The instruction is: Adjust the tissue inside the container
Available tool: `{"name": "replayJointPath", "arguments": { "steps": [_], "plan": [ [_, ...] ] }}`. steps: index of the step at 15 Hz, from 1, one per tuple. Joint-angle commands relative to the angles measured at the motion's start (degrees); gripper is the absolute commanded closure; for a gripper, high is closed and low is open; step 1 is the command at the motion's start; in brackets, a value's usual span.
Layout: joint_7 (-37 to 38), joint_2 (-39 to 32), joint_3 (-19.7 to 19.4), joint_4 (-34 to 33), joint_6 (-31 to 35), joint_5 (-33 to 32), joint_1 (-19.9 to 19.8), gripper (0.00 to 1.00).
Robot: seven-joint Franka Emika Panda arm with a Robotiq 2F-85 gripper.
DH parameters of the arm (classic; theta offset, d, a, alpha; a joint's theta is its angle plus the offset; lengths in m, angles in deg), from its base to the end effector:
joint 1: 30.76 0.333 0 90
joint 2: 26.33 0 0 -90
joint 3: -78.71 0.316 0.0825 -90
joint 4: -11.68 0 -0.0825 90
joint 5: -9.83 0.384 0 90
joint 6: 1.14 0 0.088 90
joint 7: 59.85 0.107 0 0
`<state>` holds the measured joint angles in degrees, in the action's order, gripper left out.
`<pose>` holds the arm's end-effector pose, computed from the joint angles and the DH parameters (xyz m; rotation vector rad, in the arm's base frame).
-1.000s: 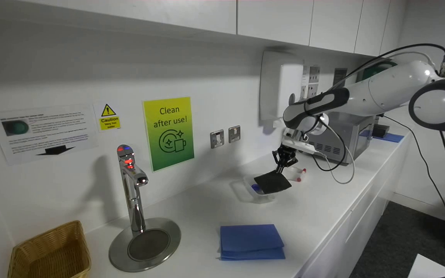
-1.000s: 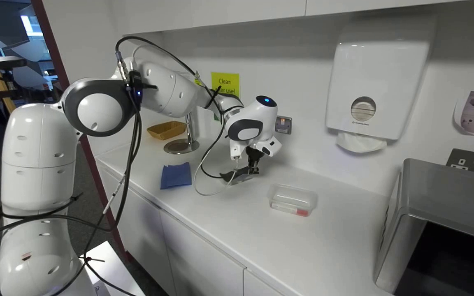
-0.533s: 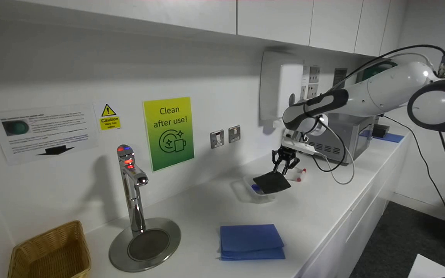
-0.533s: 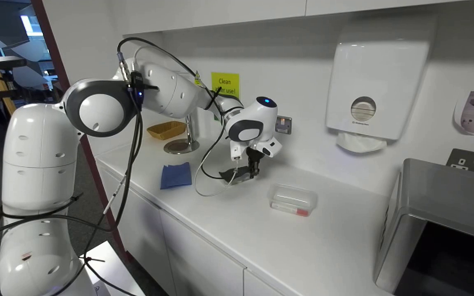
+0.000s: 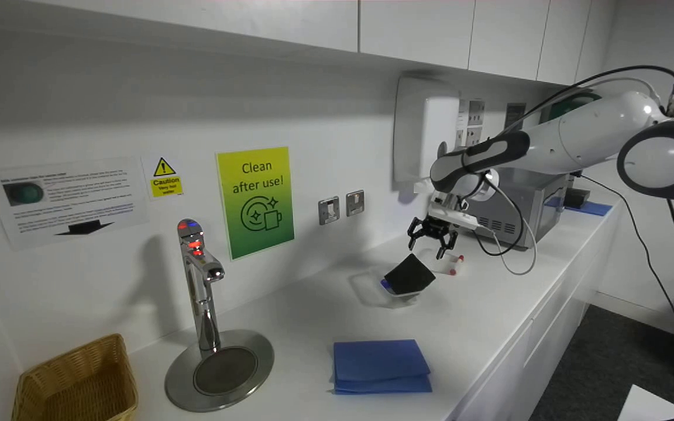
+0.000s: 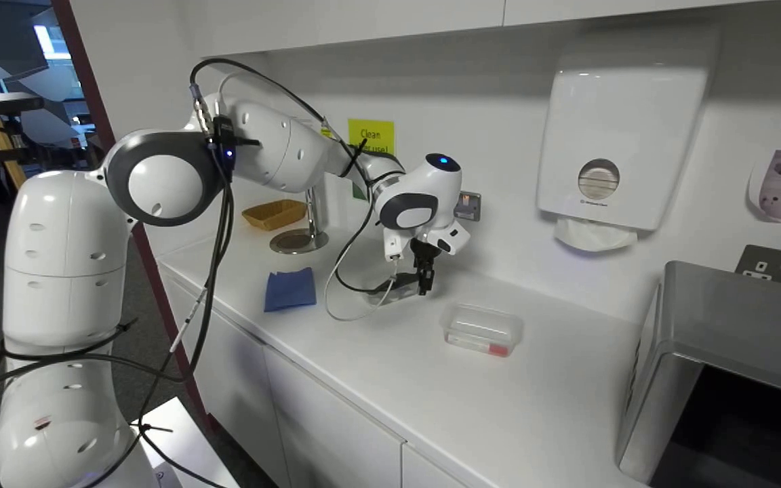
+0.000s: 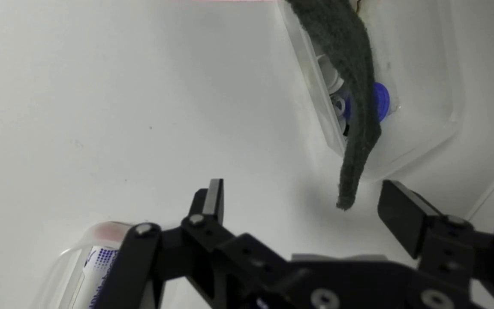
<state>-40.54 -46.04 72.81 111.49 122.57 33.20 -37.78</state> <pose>0.6443 -0.1254 0.3883 -2.6170 1.0611 -0.0837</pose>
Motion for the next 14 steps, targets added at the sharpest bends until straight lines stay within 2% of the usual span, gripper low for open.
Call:
{"name": "replayJointPath", "arguments": {
  "steps": [1, 3, 7, 11, 14],
  "plan": [
    [0.3, 2.7, 0.1, 0.6, 0.2, 1.1, -0.6, 0.00],
    [-1.2, 5.5, 0.5, 2.6, 0.7, 2.5, -1.0, 0.00],
    [-0.2, 13.6, -0.1, 7.7, -4.5, 0.2, -0.2, 0.00],
    [0.1, 22.9, -0.1, 14.3, -10.3, -8.9, 1.2, 0.00],
    [-2.1, 28.7, 1.1, 19.6, -10.0, -18.7, 1.8, 0.00]
  ]
}}
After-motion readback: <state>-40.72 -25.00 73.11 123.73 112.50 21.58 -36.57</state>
